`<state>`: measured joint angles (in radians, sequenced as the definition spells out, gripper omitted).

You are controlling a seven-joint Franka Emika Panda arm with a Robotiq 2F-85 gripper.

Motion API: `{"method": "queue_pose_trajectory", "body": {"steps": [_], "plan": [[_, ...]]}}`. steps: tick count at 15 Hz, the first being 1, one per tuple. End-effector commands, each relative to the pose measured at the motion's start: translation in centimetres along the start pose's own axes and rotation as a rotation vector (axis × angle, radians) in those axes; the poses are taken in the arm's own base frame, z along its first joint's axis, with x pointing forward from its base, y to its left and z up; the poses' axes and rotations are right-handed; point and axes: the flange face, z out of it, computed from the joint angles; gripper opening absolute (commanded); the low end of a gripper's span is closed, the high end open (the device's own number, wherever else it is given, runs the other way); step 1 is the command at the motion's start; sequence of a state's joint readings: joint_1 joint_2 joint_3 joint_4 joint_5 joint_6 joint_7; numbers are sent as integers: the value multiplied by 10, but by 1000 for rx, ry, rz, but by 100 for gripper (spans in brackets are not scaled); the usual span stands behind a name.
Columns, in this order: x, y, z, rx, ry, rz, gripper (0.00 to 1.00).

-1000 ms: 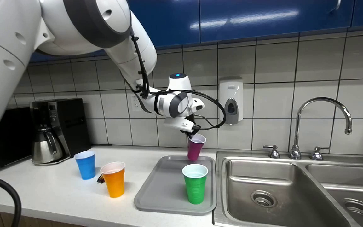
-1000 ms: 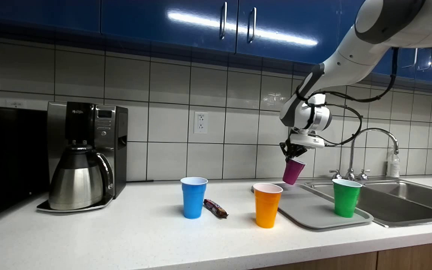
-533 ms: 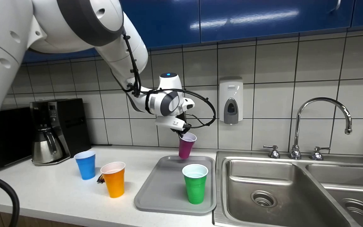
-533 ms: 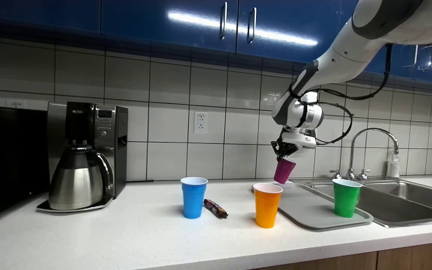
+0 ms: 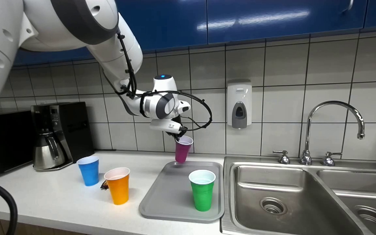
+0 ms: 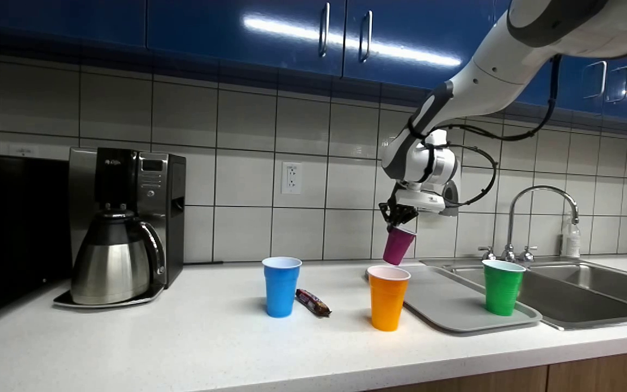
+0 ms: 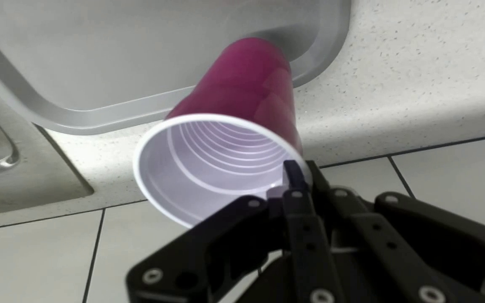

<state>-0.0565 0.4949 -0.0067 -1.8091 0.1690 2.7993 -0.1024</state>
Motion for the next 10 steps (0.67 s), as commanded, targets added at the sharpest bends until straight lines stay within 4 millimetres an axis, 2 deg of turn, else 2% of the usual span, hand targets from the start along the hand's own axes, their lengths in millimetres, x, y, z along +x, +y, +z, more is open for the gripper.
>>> {"method": "queue_pose_trajectory", "body": {"steps": [1,10], "plan": [[-6,-19,-19,-3,13,-15,1],[-20,-74,-31,15,18,-87,1]]}}
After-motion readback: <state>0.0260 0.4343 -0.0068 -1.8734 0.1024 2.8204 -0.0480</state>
